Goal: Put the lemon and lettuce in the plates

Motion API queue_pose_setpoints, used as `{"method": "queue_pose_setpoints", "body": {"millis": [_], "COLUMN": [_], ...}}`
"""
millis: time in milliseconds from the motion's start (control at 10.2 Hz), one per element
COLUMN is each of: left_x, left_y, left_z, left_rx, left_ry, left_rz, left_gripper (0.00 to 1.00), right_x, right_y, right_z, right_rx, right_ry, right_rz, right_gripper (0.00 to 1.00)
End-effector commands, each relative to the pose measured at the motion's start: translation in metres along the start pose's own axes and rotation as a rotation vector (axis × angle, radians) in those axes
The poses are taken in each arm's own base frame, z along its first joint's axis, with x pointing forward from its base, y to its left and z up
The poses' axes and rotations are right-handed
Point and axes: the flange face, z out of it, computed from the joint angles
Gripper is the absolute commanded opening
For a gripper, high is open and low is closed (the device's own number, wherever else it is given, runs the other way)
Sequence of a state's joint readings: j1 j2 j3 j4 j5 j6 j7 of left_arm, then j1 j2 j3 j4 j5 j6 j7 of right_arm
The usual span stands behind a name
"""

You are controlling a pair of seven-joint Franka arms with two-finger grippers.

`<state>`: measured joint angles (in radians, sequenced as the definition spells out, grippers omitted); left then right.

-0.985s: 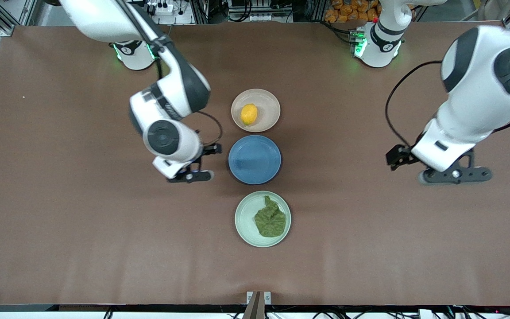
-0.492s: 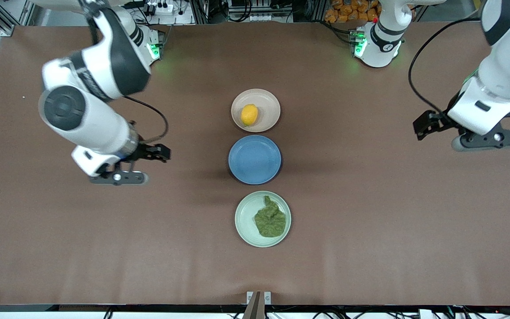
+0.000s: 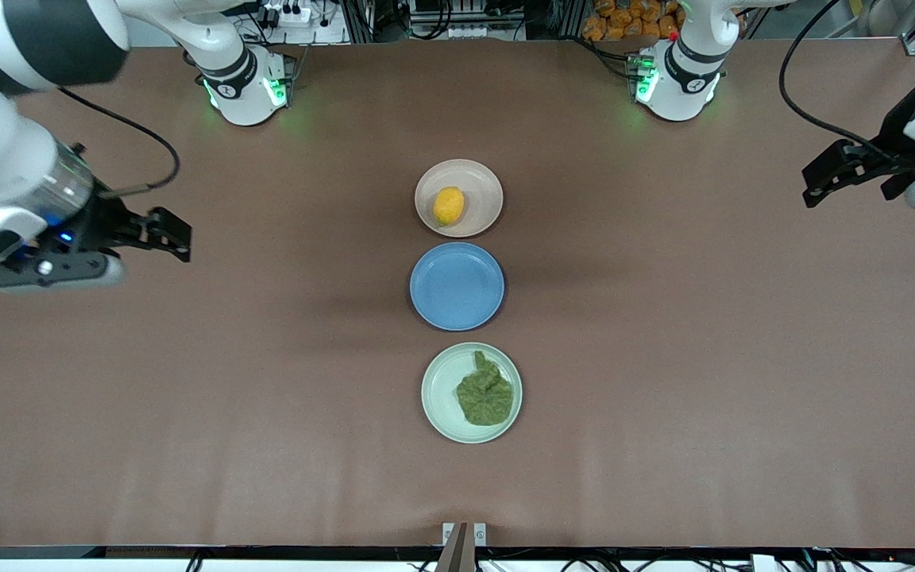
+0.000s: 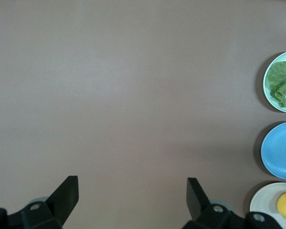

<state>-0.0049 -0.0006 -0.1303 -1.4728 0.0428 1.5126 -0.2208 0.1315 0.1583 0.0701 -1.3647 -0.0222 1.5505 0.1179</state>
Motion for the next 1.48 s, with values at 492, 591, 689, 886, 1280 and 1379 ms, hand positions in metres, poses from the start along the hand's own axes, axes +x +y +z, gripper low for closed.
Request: {"method": "queue_pose_setpoints", "body": {"millis": [492, 591, 689, 886, 1280, 1379], "left_x": [-0.006, -0.006, -0.006, -0.003, -0.002, -0.002], "left_y": [-0.007, -0.007, -0.007, -0.019, -0.019, -0.019], "left_z": [0.010, 0.011, 0.010, 0.011, 0.014, 0.015], "left_rx": [-0.030, -0.030, -0.031, -0.030, -0.029, -0.029], "left_ry": [-0.027, -0.028, -0.027, -0.029, -0.035, -0.038], "left_rz": [-0.008, -0.008, -0.008, -0.023, -0.019, -0.017], "left_gripper": [1.00, 1.00, 1.00, 1.00, 1.00, 1.00], "right_x": [-0.059, -0.057, -0.053, -0.053, -0.050, -0.047], "right_y": [0.039, 0.040, 0.040, 0.039, 0.059, 0.055], "right_z": [-0.059, -0.051, -0.042, -0.038, -0.030, -0.026], "right_rx": [-0.030, -0.032, -0.030, -0.031, -0.031, -0.032], "right_ry": [0.038, 0.029, 0.044, 0.034, -0.005, -0.011], "right_rz": [0.051, 0.052, 0.052, 0.050, 0.086, 0.078], "right_gripper": [1.00, 1.00, 1.00, 1.00, 1.00, 1.00]}}
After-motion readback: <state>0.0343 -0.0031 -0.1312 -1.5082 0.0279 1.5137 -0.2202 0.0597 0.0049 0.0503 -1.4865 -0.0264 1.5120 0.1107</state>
